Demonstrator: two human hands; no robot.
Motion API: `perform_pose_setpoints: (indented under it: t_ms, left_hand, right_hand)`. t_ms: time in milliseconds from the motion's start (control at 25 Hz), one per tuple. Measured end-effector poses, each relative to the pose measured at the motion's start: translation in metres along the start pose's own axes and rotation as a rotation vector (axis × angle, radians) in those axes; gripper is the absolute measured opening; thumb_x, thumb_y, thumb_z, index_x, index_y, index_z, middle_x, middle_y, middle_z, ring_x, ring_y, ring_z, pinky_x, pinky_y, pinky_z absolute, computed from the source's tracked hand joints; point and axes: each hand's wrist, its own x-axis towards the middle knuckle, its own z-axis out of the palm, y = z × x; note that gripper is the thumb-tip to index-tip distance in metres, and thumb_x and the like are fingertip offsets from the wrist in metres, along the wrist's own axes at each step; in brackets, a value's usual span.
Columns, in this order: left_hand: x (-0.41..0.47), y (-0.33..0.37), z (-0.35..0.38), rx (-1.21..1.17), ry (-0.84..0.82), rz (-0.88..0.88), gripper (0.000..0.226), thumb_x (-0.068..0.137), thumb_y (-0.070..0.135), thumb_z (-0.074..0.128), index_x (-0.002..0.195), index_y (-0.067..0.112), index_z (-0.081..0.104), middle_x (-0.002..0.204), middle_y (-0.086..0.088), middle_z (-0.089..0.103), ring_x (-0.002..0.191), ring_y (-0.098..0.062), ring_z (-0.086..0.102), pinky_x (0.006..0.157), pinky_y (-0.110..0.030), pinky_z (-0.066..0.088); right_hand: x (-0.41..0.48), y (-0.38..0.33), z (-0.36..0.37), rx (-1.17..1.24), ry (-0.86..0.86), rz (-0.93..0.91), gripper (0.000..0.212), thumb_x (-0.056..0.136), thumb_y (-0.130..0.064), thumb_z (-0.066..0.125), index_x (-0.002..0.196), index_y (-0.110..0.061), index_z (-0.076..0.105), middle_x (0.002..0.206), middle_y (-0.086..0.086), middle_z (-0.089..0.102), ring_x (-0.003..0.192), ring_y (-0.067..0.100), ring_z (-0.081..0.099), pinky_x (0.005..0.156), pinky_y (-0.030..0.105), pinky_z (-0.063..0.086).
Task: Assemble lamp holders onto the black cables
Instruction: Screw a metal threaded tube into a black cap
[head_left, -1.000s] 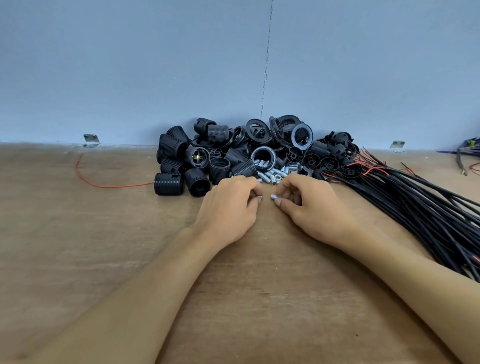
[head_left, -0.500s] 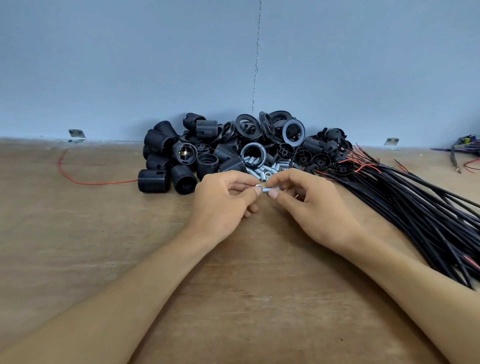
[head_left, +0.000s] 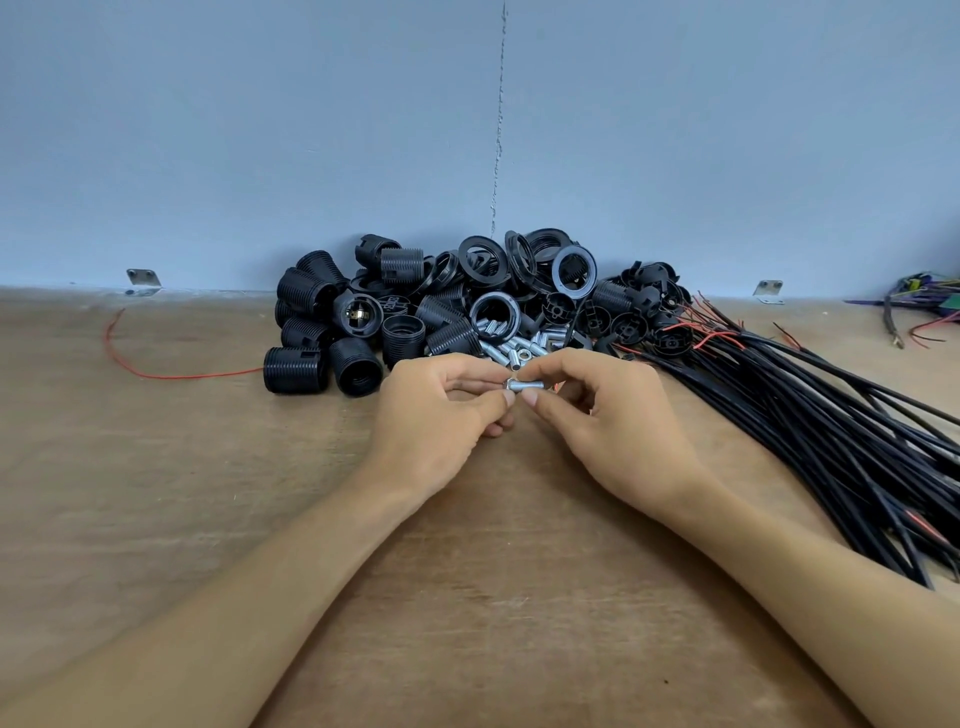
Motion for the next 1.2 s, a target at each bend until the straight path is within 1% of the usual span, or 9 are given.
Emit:
perform_pose_setpoints:
  t_ms: [120, 240, 400, 480, 640, 800, 1000, 1120, 1200]
  left_hand:
    - [-0.0017, 0.0004, 0.0005, 0.032, 0.013, 0.034, 0.024, 0.086, -0.001, 0.075, 0.087, 0.022, 0.078, 0.077, 0.001, 0.078, 0.070, -0.016, 0.076, 0.064, -0.023, 0.061]
    - [-0.0013, -0.0010, 0.0001, 0.050, 0.023, 0.042, 0.015, 0.086, 0.005, 0.078, 0.092, 0.018, 0.079, 0.080, 0.002, 0.078, 0.073, -0.014, 0.076, 0.064, -0.024, 0.061]
    - [-0.0007, -0.0013, 0.0009, -0.021, -0.044, 0.023, 0.012, 0.091, 0.002, 0.073, 0.098, 0.011, 0.072, 0.088, -0.001, 0.079, 0.083, -0.015, 0.077, 0.075, -0.028, 0.063]
    - [-0.0010, -0.0010, 0.0005, -0.053, -0.059, 0.027, 0.013, 0.091, 0.000, 0.072, 0.099, 0.010, 0.069, 0.087, -0.004, 0.079, 0.084, -0.018, 0.077, 0.077, -0.030, 0.063]
    - [-0.0024, 0.0002, -0.0014, -0.069, -0.043, 0.054, 0.013, 0.089, -0.002, 0.074, 0.095, 0.010, 0.071, 0.082, -0.006, 0.079, 0.078, -0.022, 0.078, 0.076, -0.033, 0.064]
    - [-0.0023, -0.0007, -0.0009, -0.047, -0.026, 0.079, 0.014, 0.088, -0.003, 0.074, 0.094, 0.010, 0.072, 0.080, -0.006, 0.078, 0.076, -0.020, 0.077, 0.072, -0.026, 0.061]
    - [-0.0021, -0.0028, -0.0011, -0.034, -0.021, 0.098, 0.015, 0.089, -0.003, 0.073, 0.094, 0.012, 0.073, 0.079, -0.005, 0.078, 0.075, -0.019, 0.077, 0.071, -0.026, 0.061]
    - [-0.0023, -0.0022, -0.0013, -0.024, -0.026, 0.109, 0.017, 0.087, -0.002, 0.075, 0.091, 0.015, 0.073, 0.081, -0.003, 0.079, 0.078, -0.017, 0.077, 0.075, -0.026, 0.061]
    - [-0.0033, -0.0011, -0.0015, -0.019, -0.019, 0.115, 0.017, 0.086, -0.001, 0.076, 0.091, 0.016, 0.073, 0.082, 0.000, 0.079, 0.080, -0.015, 0.077, 0.076, -0.024, 0.061]
  right_hand:
    - [-0.0009, -0.0018, -0.0008, -0.023, 0.009, -0.026, 0.014, 0.088, -0.015, 0.075, 0.099, -0.024, 0.076, 0.071, -0.038, 0.059, 0.063, 0.000, 0.057, 0.060, 0.005, 0.038]
    - [-0.0010, -0.0005, -0.0023, 0.029, 0.011, -0.007, 0.012, 0.089, -0.015, 0.074, 0.098, -0.024, 0.076, 0.065, -0.032, 0.058, 0.059, 0.001, 0.055, 0.058, 0.006, 0.037]
    - [-0.0006, -0.0014, -0.0042, 0.065, 0.002, -0.003, 0.010, 0.091, -0.017, 0.073, 0.097, -0.024, 0.076, 0.057, -0.025, 0.056, 0.054, 0.002, 0.051, 0.056, 0.008, 0.036]
    - [-0.0004, -0.0029, -0.0049, 0.052, 0.002, -0.020, 0.011, 0.091, -0.016, 0.073, 0.098, -0.025, 0.076, 0.059, -0.026, 0.057, 0.056, 0.002, 0.052, 0.057, 0.008, 0.036]
    - [-0.0013, -0.0041, -0.0048, 0.043, 0.007, -0.048, 0.012, 0.092, -0.017, 0.072, 0.098, -0.027, 0.076, 0.065, -0.030, 0.058, 0.058, 0.003, 0.052, 0.056, 0.008, 0.035]
    - [-0.0013, -0.0033, -0.0049, 0.052, 0.030, -0.052, 0.013, 0.091, -0.020, 0.073, 0.097, -0.030, 0.077, 0.071, -0.021, 0.063, 0.060, 0.005, 0.052, 0.059, 0.009, 0.036]
    - [-0.0015, -0.0022, -0.0041, 0.061, 0.010, -0.010, 0.016, 0.090, -0.016, 0.074, 0.100, -0.027, 0.077, 0.063, -0.031, 0.056, 0.056, 0.004, 0.051, 0.058, 0.009, 0.036]
    - [-0.0002, -0.0008, -0.0043, 0.120, -0.025, 0.052, 0.017, 0.091, -0.015, 0.072, 0.100, -0.029, 0.076, 0.060, -0.026, 0.058, 0.054, 0.003, 0.048, 0.057, 0.010, 0.036]
    - [0.0007, -0.0012, -0.0046, 0.209, -0.066, 0.096, 0.014, 0.092, -0.017, 0.071, 0.099, -0.029, 0.074, 0.068, -0.020, 0.067, 0.055, 0.001, 0.051, 0.058, 0.012, 0.041]
